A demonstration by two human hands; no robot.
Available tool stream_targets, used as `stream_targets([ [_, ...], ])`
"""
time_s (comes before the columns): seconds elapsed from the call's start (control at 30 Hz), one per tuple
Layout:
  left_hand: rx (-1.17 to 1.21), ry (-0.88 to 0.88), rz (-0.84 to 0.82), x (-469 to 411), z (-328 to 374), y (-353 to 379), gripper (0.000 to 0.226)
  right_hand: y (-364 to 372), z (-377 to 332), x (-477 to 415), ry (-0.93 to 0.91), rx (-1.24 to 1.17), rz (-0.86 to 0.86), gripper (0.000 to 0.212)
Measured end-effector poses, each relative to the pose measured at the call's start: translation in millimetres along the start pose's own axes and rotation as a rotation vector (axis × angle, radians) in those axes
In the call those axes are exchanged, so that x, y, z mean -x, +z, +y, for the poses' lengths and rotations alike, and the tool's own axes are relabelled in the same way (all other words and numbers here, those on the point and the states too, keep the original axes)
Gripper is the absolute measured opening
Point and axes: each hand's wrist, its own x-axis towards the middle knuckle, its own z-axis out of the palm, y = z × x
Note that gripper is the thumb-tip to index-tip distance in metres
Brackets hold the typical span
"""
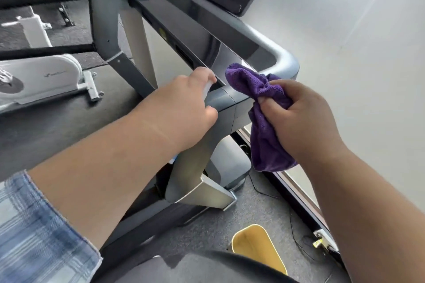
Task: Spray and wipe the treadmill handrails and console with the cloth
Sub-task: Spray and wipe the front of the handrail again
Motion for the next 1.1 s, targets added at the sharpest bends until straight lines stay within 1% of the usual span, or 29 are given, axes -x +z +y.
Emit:
stream_targets([
  [0.1, -0.055, 0.003, -0.046, -5.6, 0.1, -2.4, 0.041, 2.3, -2.0, -9.7, 0.011, 0.0, -0.005, 0.015],
  [0.2, -0.063, 0.007, -0.086, -6.2, -0.2, -2.7, 0.039, 4.5, -5.5, -15.6, 0.009, 0.0, -0.002, 0.015],
  [0.33, -0.05, 0.009, -0.087, -5.5, -2.6, -0.8, 0.039, 4.7, -7.1, -20.5, -0.003, 0.006, -0.001, 0.016],
  [0.43, -0.009, 0.018, -0.085, -1.2, -6.7, -2.9, 0.043, 1.6, -11.0, -22.8, -0.023, 0.004, 0.0, 0.016],
  [0.53, 0.037, -0.008, -0.063, 11.0, -15.3, -5.2, 0.047, -2.2, -18.1, -29.1, -0.048, 0.003, -0.002, 0.015],
  [0.63, 0.065, -0.012, 0.004, 29.3, -24.7, -6.3, 0.047, -4.8, -26.4, -41.6, -0.093, 0.028, 0.027, 0.011],
  [0.7, 0.086, -0.036, 0.048, 42.4, -30.9, -6.7, 0.048, 2.9, -31.4, -50.0, -0.133, 0.066, 0.001, 0.012],
  [0.77, 0.145, -0.056, 0.101, 56.0, -35.2, -7.0, 0.049, 24.7, -35.0, -52.5, -0.2, 0.174, -0.144, 0.021],
  [0.83, 0.215, -0.066, 0.181, 68.8, -37.3, -8.2, 0.051, 54.0, -37.8, -47.0, -0.347, 0.411, -0.299, 0.032],
  [0.9, 0.273, -0.089, 0.242, 78.4, -39.7, -8.1, 0.052, 80.4, -47.4, -37.5, -0.474, 0.609, -0.317, 0.043],
  [0.93, 0.292, -0.092, 0.267, 81.6, -40.7, -7.6, 0.052, 91.0, -55.7, -32.5, -0.518, 0.653, -0.322, 0.044],
  [0.97, 0.302, -0.085, 0.288, 83.4, -41.6, -7.1, 0.053, 101.4, -64.0, -26.7, -0.57, 0.684, -0.351, 0.04],
  [1.07, 0.293, -0.08, 0.327, 84.8, -40.4, -7.2, 0.054, 120.3, -83.0, -8.1, -0.749, 0.726, -0.482, 0.024],
  [1.1, 0.287, -0.084, 0.333, 84.9, -39.5, -7.4, 0.054, 120.5, -84.7, -5.9, -0.766, 0.718, -0.489, 0.02],
])
